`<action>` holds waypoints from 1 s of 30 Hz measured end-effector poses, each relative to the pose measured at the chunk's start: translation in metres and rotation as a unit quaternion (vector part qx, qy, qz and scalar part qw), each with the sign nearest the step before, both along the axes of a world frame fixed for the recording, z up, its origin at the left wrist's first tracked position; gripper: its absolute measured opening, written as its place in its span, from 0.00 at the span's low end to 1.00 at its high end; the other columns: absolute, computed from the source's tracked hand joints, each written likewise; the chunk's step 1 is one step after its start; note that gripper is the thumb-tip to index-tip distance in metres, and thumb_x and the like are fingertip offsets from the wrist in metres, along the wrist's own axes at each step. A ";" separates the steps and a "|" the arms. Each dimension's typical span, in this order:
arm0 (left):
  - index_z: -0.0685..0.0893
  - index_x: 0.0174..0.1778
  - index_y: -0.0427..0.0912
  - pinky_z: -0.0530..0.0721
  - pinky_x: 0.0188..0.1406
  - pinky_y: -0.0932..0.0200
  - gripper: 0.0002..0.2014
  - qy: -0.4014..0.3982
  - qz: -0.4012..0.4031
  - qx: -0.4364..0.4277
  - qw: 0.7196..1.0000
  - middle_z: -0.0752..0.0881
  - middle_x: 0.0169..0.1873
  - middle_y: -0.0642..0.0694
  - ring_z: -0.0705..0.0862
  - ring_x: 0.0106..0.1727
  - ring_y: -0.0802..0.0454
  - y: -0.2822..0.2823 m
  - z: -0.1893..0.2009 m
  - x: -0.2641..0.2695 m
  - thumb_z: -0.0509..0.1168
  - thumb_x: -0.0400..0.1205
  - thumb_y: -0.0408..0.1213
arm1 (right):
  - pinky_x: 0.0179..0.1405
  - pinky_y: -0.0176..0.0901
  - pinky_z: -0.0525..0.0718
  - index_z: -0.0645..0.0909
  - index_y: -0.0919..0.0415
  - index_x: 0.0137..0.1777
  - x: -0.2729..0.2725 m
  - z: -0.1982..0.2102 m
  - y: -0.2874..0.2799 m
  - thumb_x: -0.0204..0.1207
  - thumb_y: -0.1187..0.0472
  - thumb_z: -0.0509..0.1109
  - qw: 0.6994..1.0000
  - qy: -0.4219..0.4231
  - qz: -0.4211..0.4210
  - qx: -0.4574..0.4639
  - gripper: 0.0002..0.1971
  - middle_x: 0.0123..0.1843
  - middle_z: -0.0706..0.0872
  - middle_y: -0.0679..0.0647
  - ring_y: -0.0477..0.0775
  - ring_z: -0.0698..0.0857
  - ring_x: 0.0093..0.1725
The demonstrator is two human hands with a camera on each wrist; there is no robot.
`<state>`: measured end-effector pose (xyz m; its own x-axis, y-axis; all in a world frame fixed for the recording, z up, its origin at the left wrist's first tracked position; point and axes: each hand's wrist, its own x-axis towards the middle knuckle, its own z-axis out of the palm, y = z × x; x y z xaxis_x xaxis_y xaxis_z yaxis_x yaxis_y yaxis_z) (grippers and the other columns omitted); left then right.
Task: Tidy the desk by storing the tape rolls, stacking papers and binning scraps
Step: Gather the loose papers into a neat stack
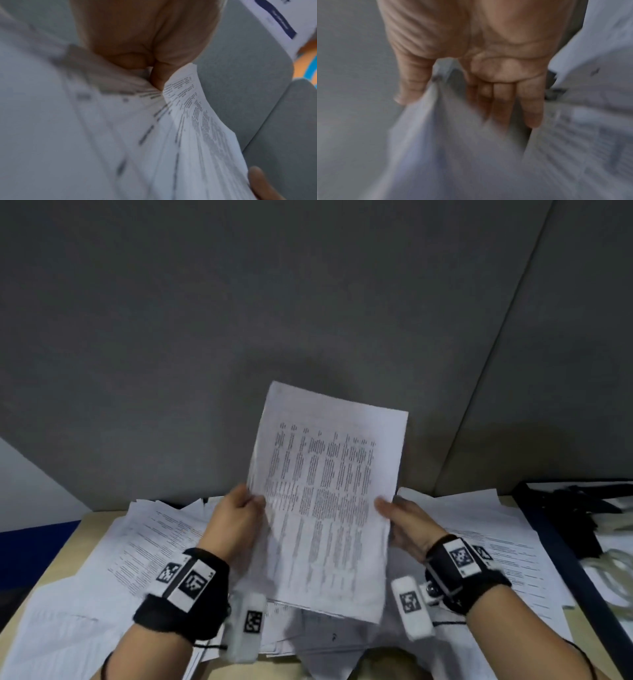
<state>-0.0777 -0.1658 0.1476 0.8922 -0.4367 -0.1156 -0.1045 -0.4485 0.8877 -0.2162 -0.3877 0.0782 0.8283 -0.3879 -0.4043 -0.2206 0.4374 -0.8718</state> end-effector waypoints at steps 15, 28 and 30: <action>0.78 0.62 0.42 0.79 0.51 0.57 0.13 0.052 0.044 -0.228 0.971 0.86 0.54 0.49 0.84 0.55 0.53 -0.008 -0.017 -0.013 0.59 0.82 0.29 | 0.54 0.42 0.87 0.84 0.59 0.50 0.006 0.036 0.019 0.65 0.68 0.80 0.978 -0.096 -0.069 -0.174 0.14 0.45 0.92 0.49 0.47 0.90 0.48; 0.73 0.65 0.45 0.78 0.52 0.56 0.13 -0.007 0.034 -0.203 0.979 0.81 0.51 0.51 0.80 0.53 0.56 -0.008 -0.049 -0.024 0.55 0.85 0.31 | 0.45 0.34 0.87 0.84 0.58 0.51 -0.001 0.010 0.039 0.73 0.71 0.74 0.976 -0.038 -0.120 -0.177 0.10 0.47 0.90 0.51 0.41 0.88 0.45; 0.72 0.67 0.43 0.78 0.49 0.62 0.14 -0.028 0.031 -0.234 0.971 0.80 0.50 0.54 0.80 0.51 0.61 -0.008 -0.043 -0.025 0.56 0.86 0.32 | 0.37 0.27 0.84 0.84 0.57 0.51 0.000 0.016 0.035 0.73 0.70 0.74 0.975 -0.058 -0.127 -0.174 0.10 0.44 0.89 0.45 0.37 0.88 0.42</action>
<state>-0.1026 -0.1741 0.1043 0.9178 -0.3742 0.1324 -0.1445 -0.0041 0.9895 -0.2163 -0.3522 0.0945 0.7199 -0.6834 -0.1209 -0.0346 0.1387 -0.9897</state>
